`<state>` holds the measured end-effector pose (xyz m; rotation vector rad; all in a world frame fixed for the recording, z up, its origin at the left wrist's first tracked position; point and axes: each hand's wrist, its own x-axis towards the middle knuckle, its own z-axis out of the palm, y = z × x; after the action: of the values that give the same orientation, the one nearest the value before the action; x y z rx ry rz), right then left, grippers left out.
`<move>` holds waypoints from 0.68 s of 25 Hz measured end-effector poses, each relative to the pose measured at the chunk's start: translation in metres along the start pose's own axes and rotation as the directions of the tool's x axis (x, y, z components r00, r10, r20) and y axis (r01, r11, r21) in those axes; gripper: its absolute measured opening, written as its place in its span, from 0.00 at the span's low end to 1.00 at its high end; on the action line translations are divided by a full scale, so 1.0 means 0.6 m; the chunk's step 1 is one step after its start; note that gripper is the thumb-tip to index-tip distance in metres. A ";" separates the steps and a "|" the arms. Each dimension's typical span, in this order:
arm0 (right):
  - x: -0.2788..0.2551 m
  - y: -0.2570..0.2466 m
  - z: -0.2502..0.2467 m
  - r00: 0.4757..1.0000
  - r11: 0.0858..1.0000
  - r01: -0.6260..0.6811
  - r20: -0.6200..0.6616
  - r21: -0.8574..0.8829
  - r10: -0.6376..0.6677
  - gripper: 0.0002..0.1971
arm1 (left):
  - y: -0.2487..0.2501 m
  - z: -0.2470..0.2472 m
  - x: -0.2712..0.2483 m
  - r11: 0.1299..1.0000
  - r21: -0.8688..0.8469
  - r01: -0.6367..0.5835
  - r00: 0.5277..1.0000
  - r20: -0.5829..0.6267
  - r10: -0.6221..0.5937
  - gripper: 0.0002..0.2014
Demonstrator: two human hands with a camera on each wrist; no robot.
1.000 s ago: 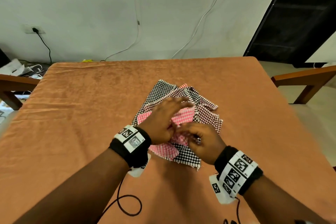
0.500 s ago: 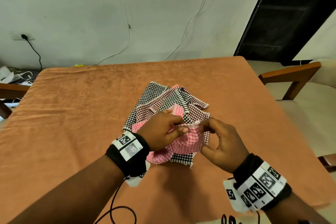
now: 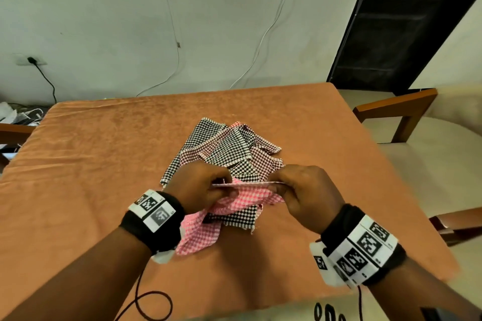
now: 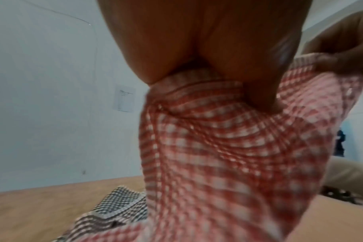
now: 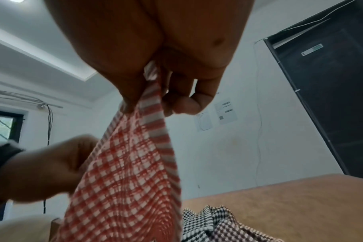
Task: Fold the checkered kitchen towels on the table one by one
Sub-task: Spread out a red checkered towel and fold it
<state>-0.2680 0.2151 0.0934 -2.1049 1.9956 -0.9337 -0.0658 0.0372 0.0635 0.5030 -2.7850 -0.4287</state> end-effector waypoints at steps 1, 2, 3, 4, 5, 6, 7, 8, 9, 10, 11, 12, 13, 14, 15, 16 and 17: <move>-0.005 0.008 -0.015 1.000 1.000 -0.004 -0.016 0.017 0.004 0.06 | -0.011 -0.001 -0.015 0.997 0.061 0.054 0.999 0.000 -0.054 0.10; -0.009 0.016 -0.029 1.000 1.000 -0.006 -0.028 0.026 0.006 0.05 | -0.019 -0.003 -0.029 0.985 0.131 0.111 0.994 -0.009 -0.111 0.09; -0.013 0.022 -0.042 0.999 1.000 0.002 -0.033 0.029 -0.001 0.05 | -0.025 -0.003 -0.046 0.969 0.186 0.163 0.986 -0.010 -0.164 0.13; -0.013 0.026 -0.053 0.999 1.000 0.004 -0.042 0.029 -0.003 0.03 | -0.036 -0.005 -0.058 0.952 0.219 0.213 0.976 -0.011 -0.216 0.16; -0.016 0.029 -0.064 0.999 0.999 0.009 -0.053 0.032 -0.007 0.02 | -0.040 -0.009 -0.070 0.936 0.223 0.273 0.961 -0.031 -0.274 0.18; -0.017 0.033 -0.076 0.998 1.000 0.006 -0.069 0.030 -0.004 0.02 | -0.043 -0.018 -0.078 0.916 0.215 0.338 0.941 -0.061 -0.333 0.19; -0.020 0.037 -0.090 0.996 1.000 -0.004 -0.087 0.022 0.006 0.03 | -0.046 -0.026 -0.088 0.896 0.201 0.397 0.918 -0.094 -0.386 0.19; -0.021 0.043 -0.105 0.994 1.000 -0.018 -0.104 0.009 0.019 0.03 | -0.050 -0.037 -0.097 0.875 0.192 0.445 0.895 -0.117 -0.430 0.16; -0.023 0.049 -0.122 0.992 0.999 -0.036 -0.122 -0.010 0.035 0.04 | -0.057 -0.047 -0.106 0.863 0.180 0.473 0.881 -0.119 -0.458 0.13; -0.024 0.054 -0.139 0.989 0.998 -0.053 -0.139 -0.031 0.048 0.03 | -0.066 -0.059 -0.113 0.857 0.167 0.488 0.873 -0.113 -0.475 0.12; -0.026 0.059 -0.156 0.986 0.996 -0.067 -0.154 -0.055 0.058 0.02 | -0.075 -0.072 -0.118 0.853 0.149 0.500 0.866 -0.101 -0.490 0.11; -0.028 0.063 -0.173 0.983 0.993 -0.088 -0.166 -0.073 0.075 0.01 | -0.082 -0.085 -0.120 0.850 0.127 0.511 0.859 -0.088 -0.504 0.09; -0.031 0.067 -0.190 0.980 0.989 -0.118 -0.171 -0.086 0.102 0.01 | -0.087 -0.097 -0.119 0.844 0.109 0.526 0.851 -0.077 -0.520 0.08; -0.035 0.071 -0.206 0.976 0.983 -0.157 -0.164 -0.095 0.140 0.02 | -0.089 -0.107 -0.118 0.836 0.101 0.539 0.842 -0.070 -0.535 0.06; -0.043 0.073 -0.219 0.971 0.974 -0.197 -0.161 -0.114 0.178 0.03 | -0.089 -0.116 -0.115 0.837 0.100 0.538 0.843 -0.067 -0.534 0.05; -0.049 0.074 -0.231 0.966 0.963 -0.226 -0.161 -0.144 0.203 0.04 | -0.089 -0.122 -0.112 0.848 0.091 0.523 0.852 -0.072 -0.518 0.05; -0.056 0.075 -0.240 0.959 0.950 -0.257 -0.165 -0.174 0.229 0.04 | -0.089 -0.128 -0.108 0.867 0.064 0.495 0.868 -0.080 -0.490 0.06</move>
<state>-0.3753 0.2886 0.1766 -1.8621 2.4431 -0.9010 0.0328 -0.0049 0.1023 1.2397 -2.5960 -0.3917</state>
